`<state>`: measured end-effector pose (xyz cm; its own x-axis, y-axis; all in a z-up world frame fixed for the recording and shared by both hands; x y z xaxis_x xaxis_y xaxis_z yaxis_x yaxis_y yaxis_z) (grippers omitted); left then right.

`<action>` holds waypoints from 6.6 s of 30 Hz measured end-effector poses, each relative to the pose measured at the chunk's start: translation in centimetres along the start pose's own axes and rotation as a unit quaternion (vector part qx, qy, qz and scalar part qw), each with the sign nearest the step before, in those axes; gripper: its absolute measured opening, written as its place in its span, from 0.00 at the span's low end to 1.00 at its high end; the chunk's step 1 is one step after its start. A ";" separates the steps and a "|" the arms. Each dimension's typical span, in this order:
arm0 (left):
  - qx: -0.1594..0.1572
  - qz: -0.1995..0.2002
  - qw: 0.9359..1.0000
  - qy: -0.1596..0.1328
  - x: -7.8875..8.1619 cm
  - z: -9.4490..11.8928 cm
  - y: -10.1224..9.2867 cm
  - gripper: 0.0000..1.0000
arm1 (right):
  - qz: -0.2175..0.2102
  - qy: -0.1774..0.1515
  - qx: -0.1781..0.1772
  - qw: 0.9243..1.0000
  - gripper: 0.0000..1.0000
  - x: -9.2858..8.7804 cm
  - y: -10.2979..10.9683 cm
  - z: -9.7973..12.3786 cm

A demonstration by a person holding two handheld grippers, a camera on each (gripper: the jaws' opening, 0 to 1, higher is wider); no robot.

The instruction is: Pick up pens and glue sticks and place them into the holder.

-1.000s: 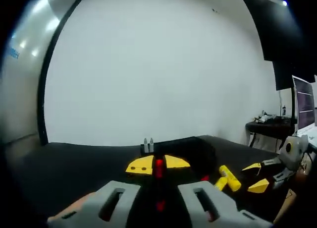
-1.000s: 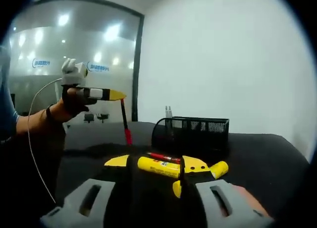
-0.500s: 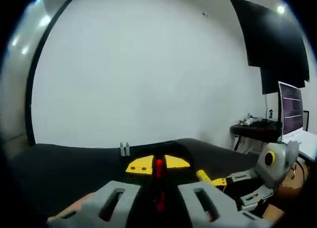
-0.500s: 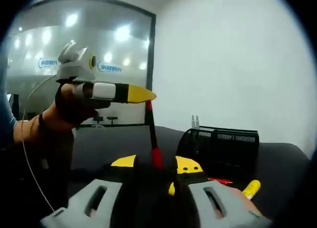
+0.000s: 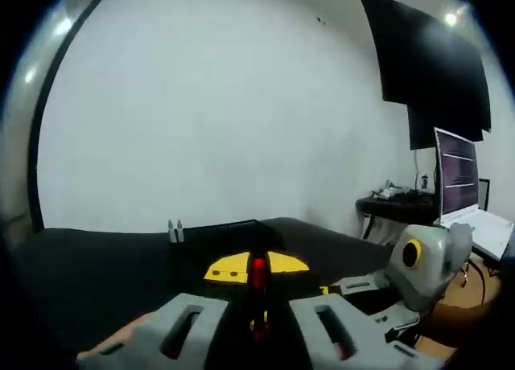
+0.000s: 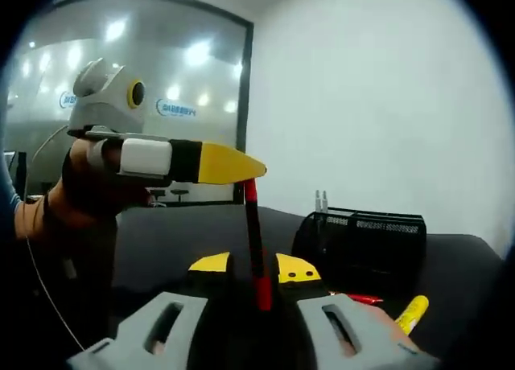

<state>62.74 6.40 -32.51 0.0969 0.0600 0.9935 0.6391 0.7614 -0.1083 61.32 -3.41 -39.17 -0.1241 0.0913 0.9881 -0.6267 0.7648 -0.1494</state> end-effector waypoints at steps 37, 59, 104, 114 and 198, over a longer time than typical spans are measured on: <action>-0.033 0.011 0.999 0.015 -1.1 0.0 -0.4 0.20 | -0.005 0.005 -0.023 1.000 0.03 -0.4 0.8 0.0; -0.037 0.020 0.998 0.041 -3.0 0.7 -0.5 0.10 | 0.003 0.008 -0.014 1.000 0.03 0.2 1.4 0.2; -0.024 -0.034 0.998 0.036 -3.5 1.5 -0.2 0.09 | -0.032 -0.012 0.050 0.998 0.07 6.4 0.4 -0.3; -0.025 -0.037 0.998 0.037 -3.6 1.7 -0.2 0.09 | -0.025 -0.005 0.049 0.999 0.04 6.2 0.7 -0.5; -0.143 0.035 0.989 0.009 -10.4 3.5 9.6 0.93 | 0.043 -0.017 -0.058 0.997 0.03 12.1 -13.5 -14.3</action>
<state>65.23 15.34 -43.77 0.1608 0.0932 0.9826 0.8202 0.5412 -0.1855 79.31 -3.47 -24.61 -0.2009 0.1395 0.9696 -0.5196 0.8239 -0.2262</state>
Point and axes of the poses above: the point that each gripper's makers call its tool centre point, and the gripper's own axes: z roughly backward along the fingers, y roughly to its left, x roughly out of its top, the point moved 7 cm from there along z, roughly backward along the fingers, and after that the axes turned 6 degrees about z, right-handed, at the moved point
